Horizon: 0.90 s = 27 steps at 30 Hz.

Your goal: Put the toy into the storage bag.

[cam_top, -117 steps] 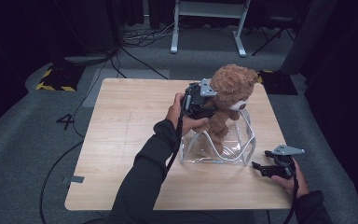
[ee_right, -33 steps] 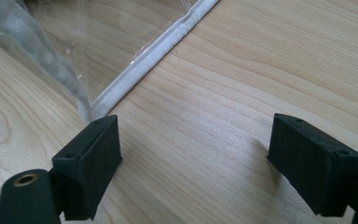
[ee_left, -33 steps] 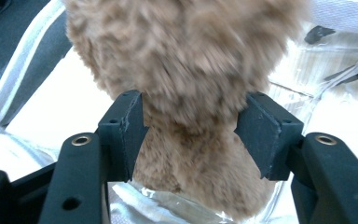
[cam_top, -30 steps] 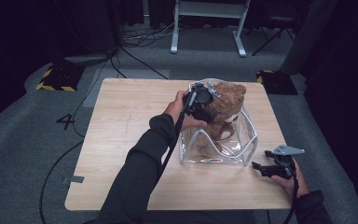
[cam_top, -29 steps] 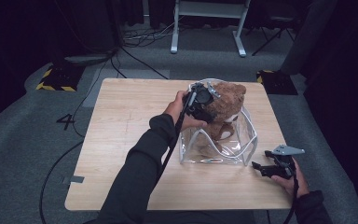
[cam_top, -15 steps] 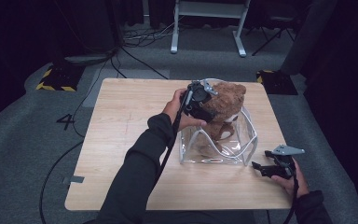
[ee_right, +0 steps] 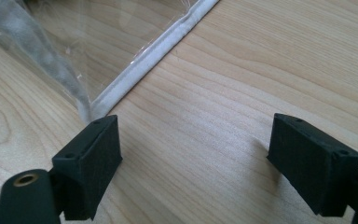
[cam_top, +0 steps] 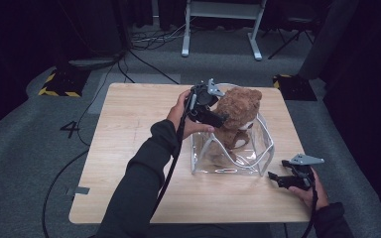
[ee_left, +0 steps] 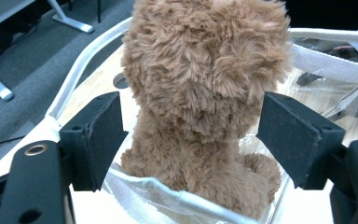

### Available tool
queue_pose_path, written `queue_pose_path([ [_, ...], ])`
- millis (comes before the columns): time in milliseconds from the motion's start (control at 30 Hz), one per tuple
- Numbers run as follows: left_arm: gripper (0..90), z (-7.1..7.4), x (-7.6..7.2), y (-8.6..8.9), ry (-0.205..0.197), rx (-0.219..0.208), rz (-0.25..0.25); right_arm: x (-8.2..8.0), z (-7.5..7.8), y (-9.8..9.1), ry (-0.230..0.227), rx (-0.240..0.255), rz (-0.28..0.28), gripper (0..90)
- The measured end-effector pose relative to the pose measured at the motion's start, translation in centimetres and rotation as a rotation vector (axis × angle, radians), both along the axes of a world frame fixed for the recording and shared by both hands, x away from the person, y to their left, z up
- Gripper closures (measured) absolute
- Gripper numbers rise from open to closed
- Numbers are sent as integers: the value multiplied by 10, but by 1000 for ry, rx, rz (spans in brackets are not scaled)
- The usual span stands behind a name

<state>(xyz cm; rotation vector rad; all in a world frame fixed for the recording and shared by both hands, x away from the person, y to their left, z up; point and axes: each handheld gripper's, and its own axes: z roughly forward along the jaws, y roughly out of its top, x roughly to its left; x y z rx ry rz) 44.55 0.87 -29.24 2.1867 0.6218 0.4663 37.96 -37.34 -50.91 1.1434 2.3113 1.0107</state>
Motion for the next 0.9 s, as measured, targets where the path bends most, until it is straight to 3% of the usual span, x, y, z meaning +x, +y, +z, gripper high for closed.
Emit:
queue_pose_path([
  [633,179,6,-11,36,-47,-51,73,0,0,0,0,0,0,166],
  [900,177,5,-15,48,-55,-50,89,0,0,0,0,0,0,166],
])
